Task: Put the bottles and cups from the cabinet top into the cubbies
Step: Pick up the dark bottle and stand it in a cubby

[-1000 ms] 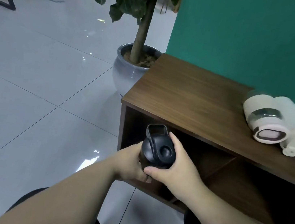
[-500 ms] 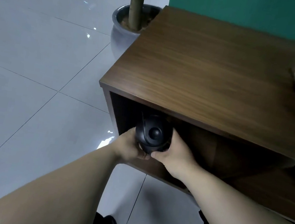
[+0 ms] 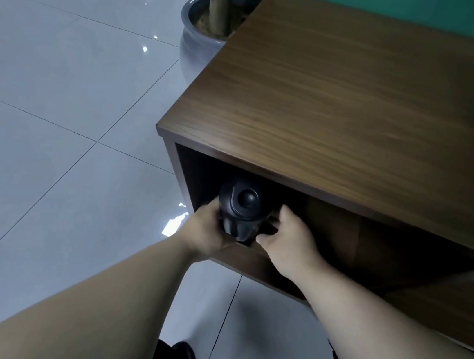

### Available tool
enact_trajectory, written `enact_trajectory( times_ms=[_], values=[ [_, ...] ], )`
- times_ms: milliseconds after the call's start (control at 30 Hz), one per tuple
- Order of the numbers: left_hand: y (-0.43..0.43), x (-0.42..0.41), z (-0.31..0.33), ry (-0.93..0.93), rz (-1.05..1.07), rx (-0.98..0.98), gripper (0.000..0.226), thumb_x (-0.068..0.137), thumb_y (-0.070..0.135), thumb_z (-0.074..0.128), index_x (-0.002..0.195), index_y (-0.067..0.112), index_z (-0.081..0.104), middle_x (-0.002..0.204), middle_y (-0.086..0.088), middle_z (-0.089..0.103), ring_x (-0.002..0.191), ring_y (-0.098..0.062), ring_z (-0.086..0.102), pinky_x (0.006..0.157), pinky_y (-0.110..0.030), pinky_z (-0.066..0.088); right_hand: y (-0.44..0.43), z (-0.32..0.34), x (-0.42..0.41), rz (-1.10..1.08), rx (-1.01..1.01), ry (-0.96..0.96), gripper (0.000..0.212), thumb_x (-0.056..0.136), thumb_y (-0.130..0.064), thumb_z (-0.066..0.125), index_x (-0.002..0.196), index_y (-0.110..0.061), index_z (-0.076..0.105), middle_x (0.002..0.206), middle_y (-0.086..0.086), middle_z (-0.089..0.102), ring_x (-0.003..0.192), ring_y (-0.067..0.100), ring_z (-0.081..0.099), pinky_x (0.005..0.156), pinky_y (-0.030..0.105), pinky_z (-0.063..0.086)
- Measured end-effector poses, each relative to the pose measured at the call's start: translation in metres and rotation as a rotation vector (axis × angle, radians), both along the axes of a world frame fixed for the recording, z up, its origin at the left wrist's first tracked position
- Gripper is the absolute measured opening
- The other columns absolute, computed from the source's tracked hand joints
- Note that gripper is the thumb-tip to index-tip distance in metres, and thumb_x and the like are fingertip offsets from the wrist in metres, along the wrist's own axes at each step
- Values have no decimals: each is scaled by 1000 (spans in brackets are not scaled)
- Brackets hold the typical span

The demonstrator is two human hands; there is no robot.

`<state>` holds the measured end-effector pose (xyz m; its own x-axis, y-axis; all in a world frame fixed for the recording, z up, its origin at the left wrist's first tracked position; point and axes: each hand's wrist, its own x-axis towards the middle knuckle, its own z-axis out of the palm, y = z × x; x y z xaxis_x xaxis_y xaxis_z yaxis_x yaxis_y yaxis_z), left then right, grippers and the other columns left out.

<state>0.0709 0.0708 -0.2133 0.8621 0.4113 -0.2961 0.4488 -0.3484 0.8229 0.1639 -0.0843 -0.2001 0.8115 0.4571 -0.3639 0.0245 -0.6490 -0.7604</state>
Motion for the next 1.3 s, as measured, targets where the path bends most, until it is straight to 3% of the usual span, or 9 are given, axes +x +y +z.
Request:
enact_trajectory(
  times_ms=[100,233,433,600,667,800,1000,1200,1300],
  values=[
    [-6,0,-2,-5,35,76,51,75,8,76,121,23,60,96,7,62,81,-10,59,56,-5,41,-1,-3,-6,-17,16,4,44,61,-27,69,103,-30,55,115,-1,73,112,20,68,98,48,55],
    [-9,-1,-9,23,132,165,59,78,15,63,132,33,48,78,14,61,76,-21,60,63,-27,43,-4,0,-12,-21,32,40,40,76,-1,71,109,-20,58,120,1,72,114,16,68,100,46,55],
    [-18,0,-10,5,170,188,58,80,22,66,134,36,49,84,16,62,78,-19,59,67,-27,42,-5,3,-18,-38,38,59,46,79,1,70,118,-19,57,128,6,69,120,19,66,102,45,53],
    [-21,-2,-12,-17,159,155,70,73,20,73,138,31,48,93,7,66,72,-13,58,59,-21,41,-3,10,-24,-53,83,73,64,57,-34,83,113,-25,54,121,-2,69,110,16,67,98,44,54],
    [-22,-3,-14,-13,152,152,72,75,18,71,140,33,46,93,4,65,74,-16,60,60,-26,47,-3,16,-25,-31,80,53,68,58,-38,88,114,-27,52,120,-6,67,109,15,65,97,40,53],
    [-20,-3,-18,-17,147,171,66,80,19,70,140,35,47,100,5,69,82,-20,64,68,-32,54,-1,20,-24,-23,98,-24,80,47,-62,79,116,-29,53,121,-7,67,111,16,64,97,40,52],
    [-20,-5,-17,2,142,175,64,81,19,74,136,38,45,104,4,72,90,-21,69,78,-47,61,-2,16,-21,-34,149,-36,65,63,-44,87,117,-26,55,117,-7,70,104,15,66,93,39,53],
    [-20,-7,-10,-19,114,131,69,78,19,74,137,39,45,110,6,70,94,-18,69,79,-44,61,-2,18,-20,-19,145,-18,72,57,-53,82,118,-27,54,118,-8,69,108,14,66,97,41,53],
    [-20,-13,0,4,92,56,69,69,24,71,134,37,50,111,13,70,94,-11,69,72,-27,54,-4,22,-22,-3,100,15,87,61,-47,86,136,-27,46,135,-4,62,121,18,61,105,43,49]
  ],
)
